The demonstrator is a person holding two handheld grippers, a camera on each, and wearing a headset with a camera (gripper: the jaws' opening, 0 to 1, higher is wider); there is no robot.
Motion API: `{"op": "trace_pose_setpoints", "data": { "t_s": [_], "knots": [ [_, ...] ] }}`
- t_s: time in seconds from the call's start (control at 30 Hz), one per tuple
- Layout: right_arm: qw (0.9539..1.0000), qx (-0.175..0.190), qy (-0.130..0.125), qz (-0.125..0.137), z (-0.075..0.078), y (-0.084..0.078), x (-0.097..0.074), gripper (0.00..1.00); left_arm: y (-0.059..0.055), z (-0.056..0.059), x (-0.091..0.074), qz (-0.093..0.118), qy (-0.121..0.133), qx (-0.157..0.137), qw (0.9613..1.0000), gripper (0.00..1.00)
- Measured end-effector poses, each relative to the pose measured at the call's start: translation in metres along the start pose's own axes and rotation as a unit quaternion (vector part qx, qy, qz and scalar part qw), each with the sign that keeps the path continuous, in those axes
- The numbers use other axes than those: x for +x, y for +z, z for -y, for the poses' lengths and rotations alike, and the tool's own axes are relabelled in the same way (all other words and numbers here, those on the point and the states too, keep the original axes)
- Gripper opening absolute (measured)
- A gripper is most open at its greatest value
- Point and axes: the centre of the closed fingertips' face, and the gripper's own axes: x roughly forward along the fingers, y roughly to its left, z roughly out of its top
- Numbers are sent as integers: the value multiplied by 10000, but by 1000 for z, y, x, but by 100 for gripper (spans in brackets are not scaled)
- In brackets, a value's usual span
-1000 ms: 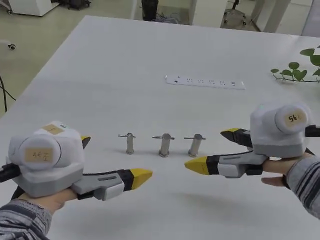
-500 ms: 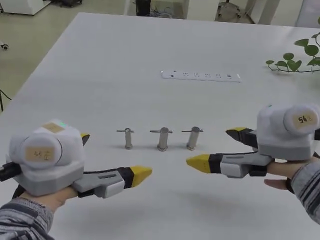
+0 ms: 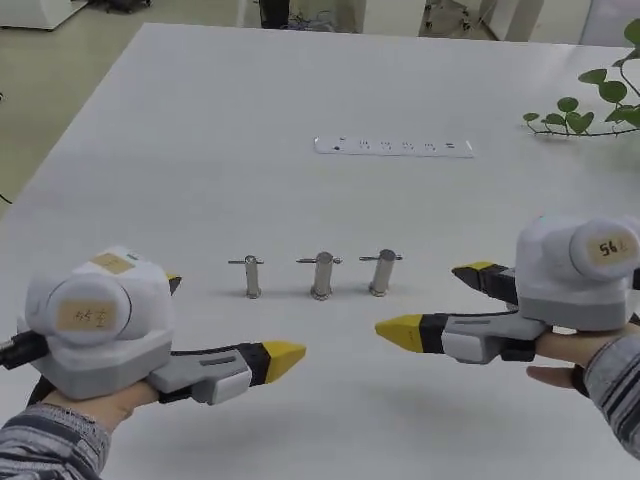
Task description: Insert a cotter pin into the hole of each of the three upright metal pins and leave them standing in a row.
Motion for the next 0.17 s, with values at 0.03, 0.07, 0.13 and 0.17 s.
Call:
{"op": "trace_pose_setpoints", "data": {
  "t_s": [0.03,0.07,0.13,0.17],
  "knots": [
    [10000,10,12,-5,0,-1,0,83,0,-1,0,-5,5,-19,10000,99],
    [10000,11,18,-17,0,-2,1,83,0,-1,0,-4,11,-30,10000,99],
    [10000,-3,21,-42,-1,-3,1,83,0,0,0,3,24,-35,10000,99],
    [10000,-7,26,-43,-1,-3,1,83,0,0,-1,4,32,-34,10000,99]
  ]
}}
